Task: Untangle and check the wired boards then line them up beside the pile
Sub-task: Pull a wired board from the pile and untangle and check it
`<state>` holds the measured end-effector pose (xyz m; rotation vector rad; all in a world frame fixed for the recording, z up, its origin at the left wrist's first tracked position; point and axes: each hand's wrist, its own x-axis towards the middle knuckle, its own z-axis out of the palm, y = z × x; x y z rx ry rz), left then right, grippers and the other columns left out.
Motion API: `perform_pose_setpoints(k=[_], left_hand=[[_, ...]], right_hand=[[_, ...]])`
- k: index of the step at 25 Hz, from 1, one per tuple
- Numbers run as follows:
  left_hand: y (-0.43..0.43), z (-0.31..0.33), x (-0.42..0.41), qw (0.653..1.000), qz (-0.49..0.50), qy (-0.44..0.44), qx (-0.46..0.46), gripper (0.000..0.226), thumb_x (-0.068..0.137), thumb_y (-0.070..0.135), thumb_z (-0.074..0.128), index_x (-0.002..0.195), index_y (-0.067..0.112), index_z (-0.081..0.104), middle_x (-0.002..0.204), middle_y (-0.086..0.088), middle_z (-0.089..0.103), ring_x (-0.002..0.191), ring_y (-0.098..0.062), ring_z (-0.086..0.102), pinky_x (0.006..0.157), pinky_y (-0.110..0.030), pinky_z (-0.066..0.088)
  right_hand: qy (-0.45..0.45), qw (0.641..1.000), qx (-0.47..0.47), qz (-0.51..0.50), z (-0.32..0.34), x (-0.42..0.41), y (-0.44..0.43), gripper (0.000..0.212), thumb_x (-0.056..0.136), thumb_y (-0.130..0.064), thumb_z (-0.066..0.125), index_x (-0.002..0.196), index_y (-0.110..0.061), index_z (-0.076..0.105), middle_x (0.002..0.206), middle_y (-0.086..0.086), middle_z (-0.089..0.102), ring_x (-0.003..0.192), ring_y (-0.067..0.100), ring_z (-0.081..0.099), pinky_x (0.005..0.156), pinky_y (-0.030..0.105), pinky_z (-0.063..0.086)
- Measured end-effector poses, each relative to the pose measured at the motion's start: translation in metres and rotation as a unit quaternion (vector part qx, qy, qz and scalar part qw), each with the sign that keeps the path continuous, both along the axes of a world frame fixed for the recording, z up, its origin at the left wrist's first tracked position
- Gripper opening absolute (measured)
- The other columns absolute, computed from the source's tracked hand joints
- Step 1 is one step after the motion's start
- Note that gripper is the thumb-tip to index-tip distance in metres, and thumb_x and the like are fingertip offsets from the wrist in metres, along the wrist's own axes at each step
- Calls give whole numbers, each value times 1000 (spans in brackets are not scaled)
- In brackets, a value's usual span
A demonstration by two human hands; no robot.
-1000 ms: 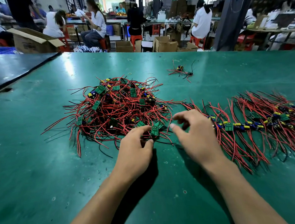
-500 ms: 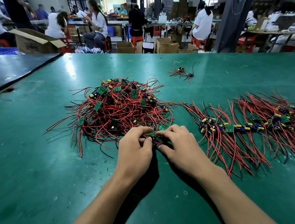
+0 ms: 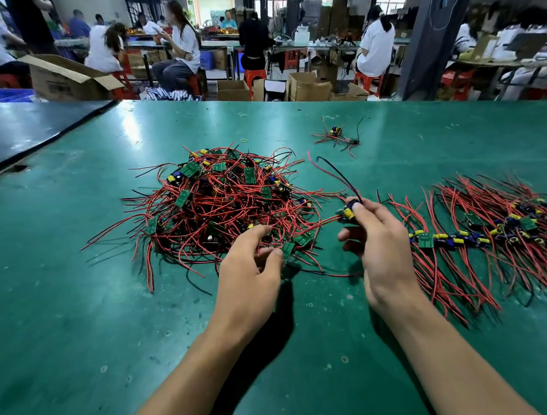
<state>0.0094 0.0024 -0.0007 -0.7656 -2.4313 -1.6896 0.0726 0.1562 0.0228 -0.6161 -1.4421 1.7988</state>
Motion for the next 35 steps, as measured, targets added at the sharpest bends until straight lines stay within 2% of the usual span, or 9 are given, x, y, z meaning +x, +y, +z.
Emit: perform_pose_setpoints(k=[4,7,10,14,19,24,27,30,35], left_hand=[[-2,-4,0,992,36,110,-57,27,87,13,68,113,13,70,127,1,61,119,-12,55,107,-18,34],[-4,-7,1,987,12,127,-94,34,85,31,72,116,17,69,132,1,57,127,-12,48,109,-22,32],[-5,-8,1,972,14,189,-139,32,80,24,77,111,14,71,118,-2,61,116,-18,46,97,-18,31],[-8,-2,1,972,-1,192,-136,19,80,12,74,99,14,72,92,3,63,89,-19,53,78,-25,41],[-5,-5,4,968,-125,153,-157,21,86,21,69,107,15,71,105,2,69,101,-17,61,91,-29,47],[-1,-9,-1,968,-104,139,-183,39,89,25,64,128,17,63,137,0,57,132,-13,43,107,-9,18],[-1,-7,-1,972,-110,135,-160,34,90,23,64,124,17,66,137,-1,56,132,-12,45,111,-15,25],[-2,-7,0,979,-62,143,-130,32,89,19,65,120,15,67,129,0,61,121,-14,54,108,-22,35],[-3,-3,3,980,4,185,-76,26,84,2,67,109,5,71,116,-7,65,107,-17,60,100,-16,38]], right_hand=[[66,993,-100,12,5,0,1,13,102,-9,51,96,-16,60,83,3,62,52,11,60,51,22,50],[131,974,-177,52,6,0,1,9,103,-4,48,101,-11,52,90,14,62,68,22,73,62,27,60],[163,956,-217,115,5,0,0,7,102,-2,47,107,-7,49,98,22,66,87,32,75,72,32,62],[128,977,-107,133,0,-3,-3,9,100,0,53,103,-8,53,101,12,67,102,32,73,80,29,59],[29,989,38,139,-6,-3,-14,14,98,-1,58,100,-14,57,96,9,68,94,26,75,76,25,58],[163,967,-145,134,12,4,-1,8,101,-5,48,104,-9,54,90,11,75,85,26,76,75,31,60],[212,944,-215,132,19,9,6,10,100,-9,48,106,-8,56,86,11,76,81,22,76,69,29,60],[183,967,-143,109,14,8,7,8,101,-5,49,102,-11,54,90,12,74,87,27,76,74,31,60],[-74,982,123,120,-7,1,-2,13,97,-3,61,96,-15,57,95,8,71,91,27,75,83,43,61]])
